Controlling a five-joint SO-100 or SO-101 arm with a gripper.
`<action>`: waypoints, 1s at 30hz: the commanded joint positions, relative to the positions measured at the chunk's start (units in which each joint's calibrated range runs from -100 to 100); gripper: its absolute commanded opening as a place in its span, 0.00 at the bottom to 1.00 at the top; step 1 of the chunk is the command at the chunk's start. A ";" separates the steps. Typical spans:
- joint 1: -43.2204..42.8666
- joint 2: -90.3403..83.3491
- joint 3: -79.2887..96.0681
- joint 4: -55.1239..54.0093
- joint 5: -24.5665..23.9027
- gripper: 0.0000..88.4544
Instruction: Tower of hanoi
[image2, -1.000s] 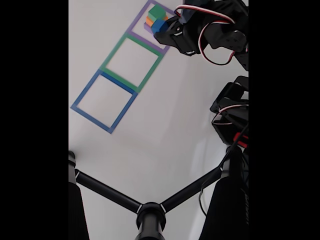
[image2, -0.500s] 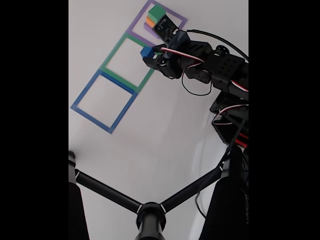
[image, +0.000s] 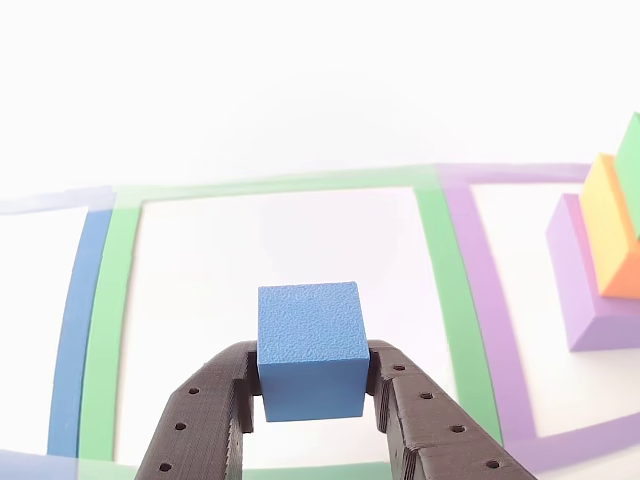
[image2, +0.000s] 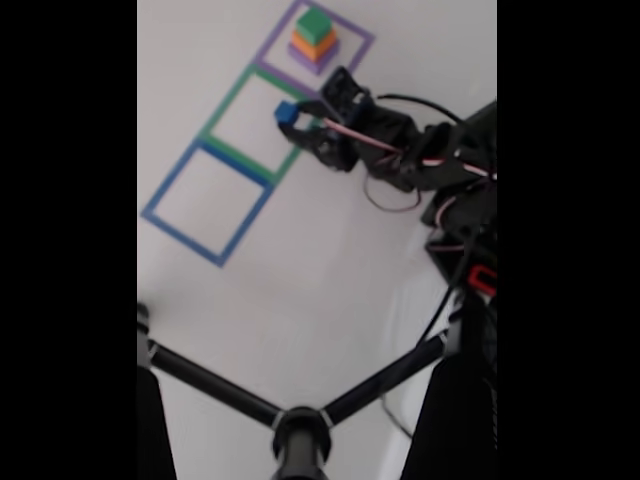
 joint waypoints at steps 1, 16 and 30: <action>-1.21 4.59 -1.34 -7.48 0.59 0.05; -1.88 20.90 -10.98 -15.33 0.59 0.05; -1.98 28.49 -12.43 -20.51 0.59 0.06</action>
